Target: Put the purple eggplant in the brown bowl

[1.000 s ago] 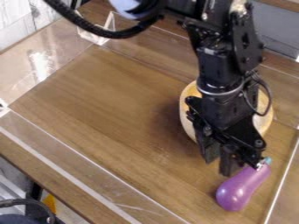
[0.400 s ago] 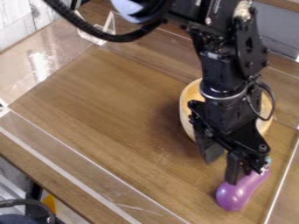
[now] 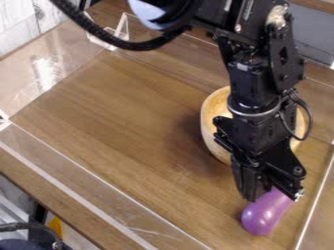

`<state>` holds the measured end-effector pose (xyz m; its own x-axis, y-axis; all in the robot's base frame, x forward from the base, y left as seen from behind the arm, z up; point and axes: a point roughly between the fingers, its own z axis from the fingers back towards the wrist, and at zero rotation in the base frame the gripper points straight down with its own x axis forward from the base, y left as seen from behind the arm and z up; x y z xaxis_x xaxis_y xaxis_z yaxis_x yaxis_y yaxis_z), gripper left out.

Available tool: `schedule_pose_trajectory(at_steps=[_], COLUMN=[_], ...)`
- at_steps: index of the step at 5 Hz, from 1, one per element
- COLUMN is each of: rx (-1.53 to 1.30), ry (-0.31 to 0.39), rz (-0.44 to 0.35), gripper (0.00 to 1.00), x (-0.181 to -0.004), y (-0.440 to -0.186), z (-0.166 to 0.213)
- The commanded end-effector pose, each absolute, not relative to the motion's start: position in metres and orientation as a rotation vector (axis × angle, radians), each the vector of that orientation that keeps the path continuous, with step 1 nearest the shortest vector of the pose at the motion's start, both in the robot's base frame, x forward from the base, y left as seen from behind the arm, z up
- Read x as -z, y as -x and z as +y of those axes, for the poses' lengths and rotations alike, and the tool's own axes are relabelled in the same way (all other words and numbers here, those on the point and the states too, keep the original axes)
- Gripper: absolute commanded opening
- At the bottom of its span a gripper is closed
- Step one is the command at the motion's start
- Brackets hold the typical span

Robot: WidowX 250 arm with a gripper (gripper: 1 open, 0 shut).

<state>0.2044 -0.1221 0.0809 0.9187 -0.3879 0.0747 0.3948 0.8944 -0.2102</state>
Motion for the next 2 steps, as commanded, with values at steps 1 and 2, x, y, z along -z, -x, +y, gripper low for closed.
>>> schedule_pose_trajectory(at_steps=[1, 2], rx=[0.398, 0.389], ry=[0.219, 0.207], rz=[-0.055, -0.051], gripper=[0.00, 0.00], x=[-0.0906, -0.0937], y=[-0.2083, -0.2089], z=[-0.1185, -0.1127])
